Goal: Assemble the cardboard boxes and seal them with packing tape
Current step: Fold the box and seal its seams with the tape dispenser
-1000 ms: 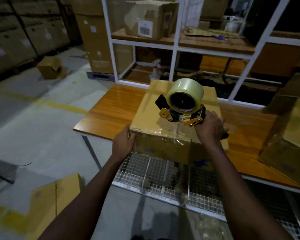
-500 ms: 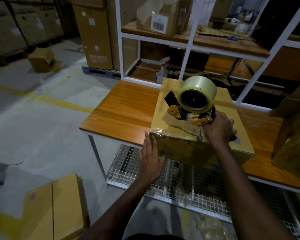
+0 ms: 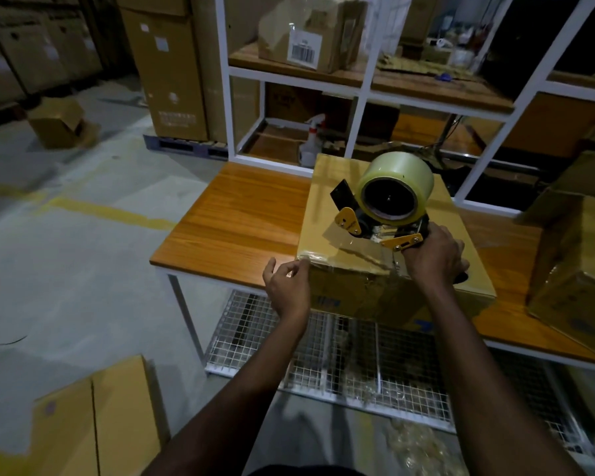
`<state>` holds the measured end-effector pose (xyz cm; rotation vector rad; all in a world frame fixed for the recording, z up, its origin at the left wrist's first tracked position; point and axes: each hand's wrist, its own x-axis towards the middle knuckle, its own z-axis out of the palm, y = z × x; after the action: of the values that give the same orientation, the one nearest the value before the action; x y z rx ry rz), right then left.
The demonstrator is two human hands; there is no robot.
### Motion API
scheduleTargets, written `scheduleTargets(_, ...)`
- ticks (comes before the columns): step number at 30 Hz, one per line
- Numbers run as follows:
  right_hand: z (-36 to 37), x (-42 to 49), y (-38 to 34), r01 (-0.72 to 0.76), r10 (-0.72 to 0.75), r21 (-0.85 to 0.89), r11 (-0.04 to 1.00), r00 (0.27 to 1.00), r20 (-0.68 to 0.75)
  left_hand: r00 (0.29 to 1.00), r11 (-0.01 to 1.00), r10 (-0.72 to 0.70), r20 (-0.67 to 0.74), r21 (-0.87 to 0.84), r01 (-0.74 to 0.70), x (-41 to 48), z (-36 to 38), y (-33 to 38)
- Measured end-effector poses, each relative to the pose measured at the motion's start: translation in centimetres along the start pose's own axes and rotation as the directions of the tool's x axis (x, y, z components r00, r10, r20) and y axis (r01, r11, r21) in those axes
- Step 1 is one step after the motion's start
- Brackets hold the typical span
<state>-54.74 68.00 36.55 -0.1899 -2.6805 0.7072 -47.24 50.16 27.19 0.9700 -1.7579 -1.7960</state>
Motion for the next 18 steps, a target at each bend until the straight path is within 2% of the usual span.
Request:
scheduleTargets(3, 0.0, -0.3, 0.1, -0.007, 0.007, -0.004, 1.0, 1.0, -0.004, 0.999, 0.998, -0.018, -0.032, 0.053, 0.019, 0.6, -0.2, 0.2)
scheduleTargets(7, 0.0, -0.5, 0.4, 0.003, -0.003, -0.004, 1.0, 1.0, -0.027, 0.992, 0.974, 0.127, -0.019, 0.193, -0.122, 1.2, -1.1, 0.0)
scheduleTargets(10, -0.2, -0.5, 0.5, -0.013, 0.012, -0.01, 1.0, 0.999, -0.049, 0.956, 0.876, 0.291, 0.049, 0.389, -0.286, 1.7, -1.8, -0.1)
scheduleTargets(12, -0.5, -0.3, 0.6, -0.031, 0.031, -0.006, 0.999, 0.998, -0.053, 0.906, 0.775, 0.41, 0.108, 0.483, -0.408, 2.4, -2.3, -0.2)
scheduleTargets(14, -0.8, -0.2, 0.7, -0.042, 0.042, 0.006, 0.999, 0.997, -0.059, 0.806, 0.628, 0.553, 0.211, 0.53, -0.57, 3.6, -2.8, -0.2)
scheduleTargets(15, -1.0, -0.1, 0.8, -0.045, 0.046, 0.007, 0.999, 0.997, -0.066, 0.726, 0.526, 0.615, 0.308, 0.526, -0.668, 4.4, -2.9, 0.0)
scheduleTargets(17, -1.4, 0.0, 1.1, -0.059, 0.059, 0.004, 0.998, 0.995, -0.078, 0.511, 0.285, 0.661, 0.55, 0.446, -0.848, 6.2, -2.9, 0.9)
scheduleTargets(18, -1.5, 0.1, 1.3, -0.071, 0.072, 0.008, 0.997, 0.994, -0.08, 0.411, 0.177, 0.622, 0.666, 0.392, -0.903, 7.2, -2.7, 1.5)
